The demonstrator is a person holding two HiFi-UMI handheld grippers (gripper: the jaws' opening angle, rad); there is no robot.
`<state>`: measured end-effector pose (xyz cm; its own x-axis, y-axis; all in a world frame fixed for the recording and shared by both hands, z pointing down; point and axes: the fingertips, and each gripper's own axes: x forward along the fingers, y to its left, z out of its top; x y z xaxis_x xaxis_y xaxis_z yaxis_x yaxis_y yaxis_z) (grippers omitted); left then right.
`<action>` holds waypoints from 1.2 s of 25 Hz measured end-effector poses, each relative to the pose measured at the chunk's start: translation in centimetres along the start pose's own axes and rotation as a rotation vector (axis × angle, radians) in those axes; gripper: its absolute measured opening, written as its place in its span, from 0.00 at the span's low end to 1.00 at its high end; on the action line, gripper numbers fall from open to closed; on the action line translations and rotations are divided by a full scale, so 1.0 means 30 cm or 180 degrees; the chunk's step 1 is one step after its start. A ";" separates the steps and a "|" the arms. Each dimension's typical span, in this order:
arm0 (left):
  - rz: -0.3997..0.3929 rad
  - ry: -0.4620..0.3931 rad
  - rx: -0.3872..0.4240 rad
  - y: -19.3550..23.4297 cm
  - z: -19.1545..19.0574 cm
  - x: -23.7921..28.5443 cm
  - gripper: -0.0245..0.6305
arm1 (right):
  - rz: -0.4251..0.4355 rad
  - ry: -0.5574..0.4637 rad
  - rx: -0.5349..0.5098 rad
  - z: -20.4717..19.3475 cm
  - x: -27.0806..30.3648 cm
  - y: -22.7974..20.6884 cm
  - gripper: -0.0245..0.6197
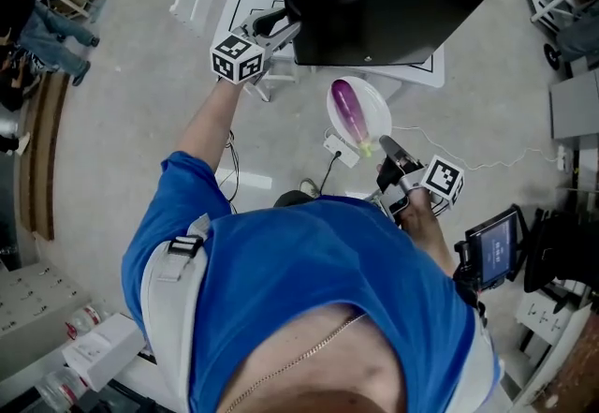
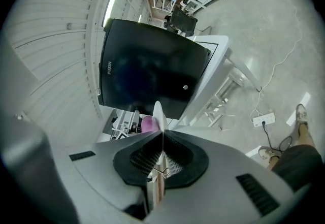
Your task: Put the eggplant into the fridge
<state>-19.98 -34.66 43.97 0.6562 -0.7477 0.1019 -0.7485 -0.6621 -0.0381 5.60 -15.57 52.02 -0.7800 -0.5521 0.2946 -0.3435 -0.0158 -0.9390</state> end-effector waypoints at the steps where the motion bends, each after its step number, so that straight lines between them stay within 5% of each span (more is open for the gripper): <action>1: -0.0006 -0.0017 -0.0006 -0.013 -0.001 -0.017 0.31 | 0.0005 0.0004 0.0009 -0.014 0.000 0.001 0.05; 15: 0.0171 -0.0093 -0.0044 -0.344 -0.010 -0.155 0.27 | 0.0159 0.0304 -0.0029 -0.127 -0.170 -0.055 0.05; 30: 0.0336 -0.0066 -0.0009 -0.779 -0.011 -0.195 0.24 | 0.0207 0.0337 -0.0036 -0.198 -0.554 -0.185 0.05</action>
<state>-6.35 -14.80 44.59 0.5756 -0.8141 0.0770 -0.8137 -0.5795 -0.0446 17.37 -1.37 53.39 -0.8515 -0.4605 0.2508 -0.2957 0.0268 -0.9549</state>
